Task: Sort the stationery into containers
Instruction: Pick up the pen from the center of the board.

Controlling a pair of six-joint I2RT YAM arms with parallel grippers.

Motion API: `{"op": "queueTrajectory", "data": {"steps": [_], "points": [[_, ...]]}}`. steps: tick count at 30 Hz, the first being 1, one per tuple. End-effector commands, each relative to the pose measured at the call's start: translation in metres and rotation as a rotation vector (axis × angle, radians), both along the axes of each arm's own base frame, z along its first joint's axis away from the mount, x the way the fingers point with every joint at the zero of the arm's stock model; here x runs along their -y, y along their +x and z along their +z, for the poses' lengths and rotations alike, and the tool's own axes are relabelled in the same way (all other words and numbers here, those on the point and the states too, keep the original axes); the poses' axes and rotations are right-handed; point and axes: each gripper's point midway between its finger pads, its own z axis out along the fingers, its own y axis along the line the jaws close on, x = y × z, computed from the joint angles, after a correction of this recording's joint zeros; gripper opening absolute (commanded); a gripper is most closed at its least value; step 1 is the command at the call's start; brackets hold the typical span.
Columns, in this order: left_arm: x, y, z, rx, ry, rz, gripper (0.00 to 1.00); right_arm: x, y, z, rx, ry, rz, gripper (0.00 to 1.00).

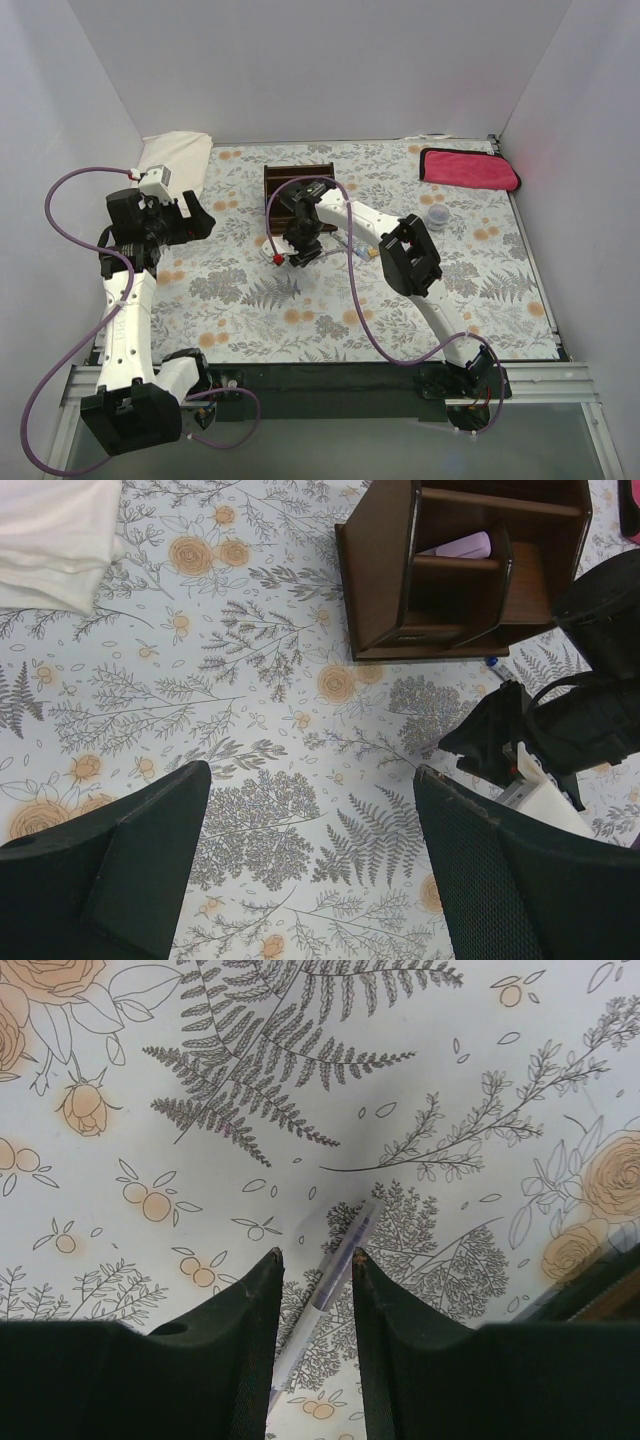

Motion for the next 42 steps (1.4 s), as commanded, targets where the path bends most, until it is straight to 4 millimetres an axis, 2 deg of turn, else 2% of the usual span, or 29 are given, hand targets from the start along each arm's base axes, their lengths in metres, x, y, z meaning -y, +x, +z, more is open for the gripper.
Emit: {"op": "queueTrajectory", "data": {"steps": [1, 7, 18, 20, 22, 24, 26, 28, 29, 30, 32, 33, 34, 35, 36, 37, 38, 39, 40, 42], "points": [[0.001, -0.005, 0.005, 0.021, 0.007, -0.001, 0.81, -0.002, 0.004, 0.009, 0.001, 0.011, -0.002, 0.39], [0.002, -0.003, 0.002, 0.012, 0.0, 0.0, 0.81, 0.002, 0.009, 0.003, 0.002, -0.007, -0.025, 0.37], [0.005, -0.003, 0.004, 0.008, -0.015, -0.013, 0.81, 0.019, 0.021, -0.043, -0.009, -0.168, -0.14, 0.37], [0.005, -0.004, 0.005, 0.009, -0.015, -0.015, 0.81, 0.027, 0.02, -0.053, -0.008, -0.21, -0.143, 0.2], [0.005, -0.005, 0.006, 0.009, -0.015, -0.015, 0.81, 0.033, 0.018, -0.057, -0.014, -0.237, -0.15, 0.07], [0.006, -0.005, 0.005, 0.01, -0.015, -0.017, 0.81, 0.039, 0.015, -0.057, -0.025, -0.252, -0.158, 0.02], [0.006, -0.005, 0.006, 0.013, -0.015, -0.018, 0.81, 0.036, 0.014, -0.04, -0.026, -0.224, -0.177, 0.01], [0.005, -0.005, 0.005, 0.015, -0.011, -0.013, 0.81, 0.023, 0.015, -0.001, -0.021, -0.131, -0.201, 0.01], [0.005, -0.005, 0.005, 0.02, -0.008, -0.012, 0.81, 0.013, 0.019, 0.023, -0.001, -0.069, -0.211, 0.01], [0.004, -0.005, 0.002, 0.017, -0.006, -0.007, 0.81, 0.005, 0.022, 0.06, 0.031, 0.011, -0.216, 0.01], [0.003, -0.005, 0.001, 0.021, -0.004, -0.006, 0.81, -0.01, 0.02, 0.109, 0.041, 0.151, -0.201, 0.01], [0.004, -0.005, 0.001, 0.023, -0.008, -0.01, 0.81, -0.019, 0.025, 0.156, 0.102, 0.265, -0.195, 0.01], [0.004, -0.004, 0.0, 0.02, -0.01, -0.009, 0.81, -0.024, 0.022, 0.178, 0.088, 0.332, -0.209, 0.01], [0.005, -0.003, 0.0, 0.024, -0.014, -0.013, 0.81, -0.025, 0.026, 0.197, 0.103, 0.387, -0.219, 0.01], [0.006, -0.002, 0.002, 0.028, -0.021, -0.016, 0.81, -0.028, 0.031, 0.229, 0.149, 0.489, -0.225, 0.01], [0.006, -0.001, 0.002, 0.029, -0.023, -0.017, 0.81, -0.03, 0.03, 0.244, 0.126, 0.544, -0.238, 0.01], [0.006, 0.002, 0.001, 0.028, -0.026, -0.022, 0.81, -0.025, 0.038, 0.258, 0.105, 0.589, -0.293, 0.01], [0.006, 0.004, 0.002, 0.03, -0.027, -0.023, 0.81, -0.021, 0.04, 0.28, 0.101, 0.648, -0.316, 0.01], [0.008, 0.005, 0.004, 0.036, -0.026, -0.034, 0.81, -0.027, 0.045, 0.302, 0.096, 0.743, -0.307, 0.01], [0.007, 0.009, 0.002, 0.035, -0.026, -0.039, 0.81, -0.015, 0.063, 0.331, 0.005, 0.823, -0.443, 0.01]]}}
